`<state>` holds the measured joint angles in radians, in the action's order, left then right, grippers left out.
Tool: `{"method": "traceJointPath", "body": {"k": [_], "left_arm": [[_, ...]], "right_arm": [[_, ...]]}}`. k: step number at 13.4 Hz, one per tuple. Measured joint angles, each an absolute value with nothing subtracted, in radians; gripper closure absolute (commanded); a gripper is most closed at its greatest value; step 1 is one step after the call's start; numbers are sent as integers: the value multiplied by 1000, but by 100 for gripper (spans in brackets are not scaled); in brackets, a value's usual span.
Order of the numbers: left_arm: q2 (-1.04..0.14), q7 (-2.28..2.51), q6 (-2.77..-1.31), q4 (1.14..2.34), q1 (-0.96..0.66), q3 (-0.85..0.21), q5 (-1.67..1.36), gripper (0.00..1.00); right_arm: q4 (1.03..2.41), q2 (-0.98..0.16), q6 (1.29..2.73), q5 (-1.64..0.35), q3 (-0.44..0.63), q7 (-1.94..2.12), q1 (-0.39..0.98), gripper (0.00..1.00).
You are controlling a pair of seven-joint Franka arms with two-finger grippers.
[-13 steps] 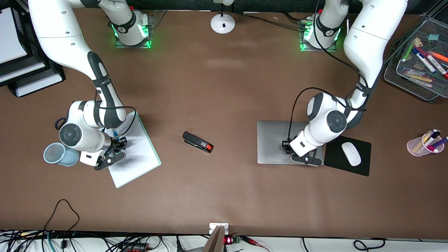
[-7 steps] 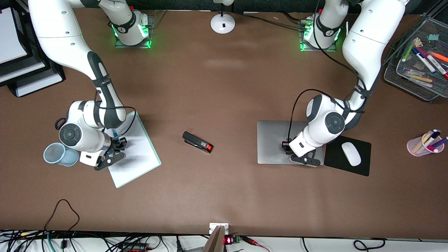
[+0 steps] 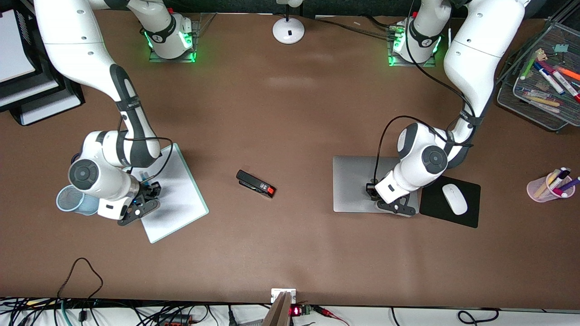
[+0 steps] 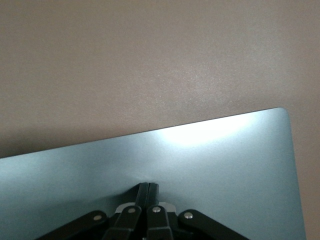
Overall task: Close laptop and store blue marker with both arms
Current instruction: 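Push the laptop lid down shut with the left gripper, then carry the marker toward the cup with the right gripper while the left gripper withdraws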
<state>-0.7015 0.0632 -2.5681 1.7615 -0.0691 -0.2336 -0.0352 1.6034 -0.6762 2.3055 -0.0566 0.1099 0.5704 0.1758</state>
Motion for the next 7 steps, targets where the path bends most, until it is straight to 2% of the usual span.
{"method": "traceJointPath", "body": {"k": [2, 5, 7], "left_arm": [[-694, 60, -2537, 1747, -59, -233, -35, 100], [-613, 59, -2365, 1718, -52, -234, -35, 100], [-528, 58, -2220, 1714, -47, -233, -35, 100]], "right_arm": [[1590, -624, 2302, -57, 91, 667, 177, 100], [1589, -537, 2286, -57, 69, 885, 178, 100], [1589, -477, 2223, -101, 69, 1026, 170, 100]]}}
